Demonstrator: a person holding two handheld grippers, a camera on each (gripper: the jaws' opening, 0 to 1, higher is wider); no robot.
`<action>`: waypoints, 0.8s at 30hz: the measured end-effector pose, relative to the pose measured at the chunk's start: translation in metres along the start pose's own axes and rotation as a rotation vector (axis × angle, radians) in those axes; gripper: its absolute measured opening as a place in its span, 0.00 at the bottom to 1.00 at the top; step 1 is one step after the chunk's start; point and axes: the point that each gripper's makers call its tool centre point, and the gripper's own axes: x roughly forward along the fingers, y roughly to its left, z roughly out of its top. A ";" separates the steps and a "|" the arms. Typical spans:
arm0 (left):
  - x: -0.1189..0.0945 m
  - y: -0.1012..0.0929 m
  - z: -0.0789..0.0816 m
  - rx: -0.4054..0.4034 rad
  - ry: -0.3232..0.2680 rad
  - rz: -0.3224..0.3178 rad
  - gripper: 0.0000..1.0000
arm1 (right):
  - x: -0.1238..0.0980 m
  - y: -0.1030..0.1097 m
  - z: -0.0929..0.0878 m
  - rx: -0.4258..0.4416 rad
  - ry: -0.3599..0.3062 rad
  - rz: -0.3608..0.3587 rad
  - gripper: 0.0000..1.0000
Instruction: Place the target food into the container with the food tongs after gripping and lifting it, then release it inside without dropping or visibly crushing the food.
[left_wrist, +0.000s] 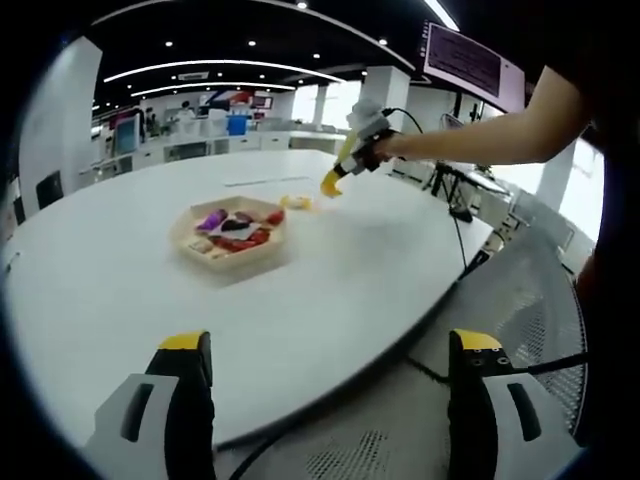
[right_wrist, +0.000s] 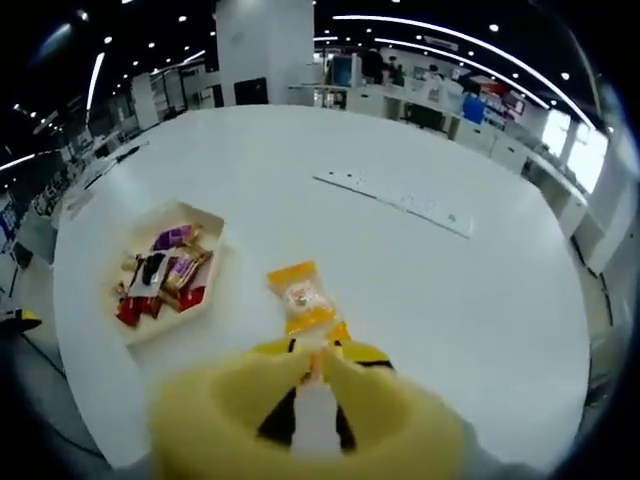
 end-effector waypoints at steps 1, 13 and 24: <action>0.000 0.000 0.001 -0.003 -0.005 0.000 0.95 | -0.005 0.001 0.005 -0.001 -0.003 0.001 0.13; -0.002 -0.004 0.005 0.008 -0.037 -0.017 0.95 | -0.044 0.020 0.042 -0.023 -0.065 -0.001 0.14; -0.004 -0.005 0.009 0.018 -0.062 -0.022 0.94 | -0.056 0.046 0.064 -0.042 -0.089 0.014 0.14</action>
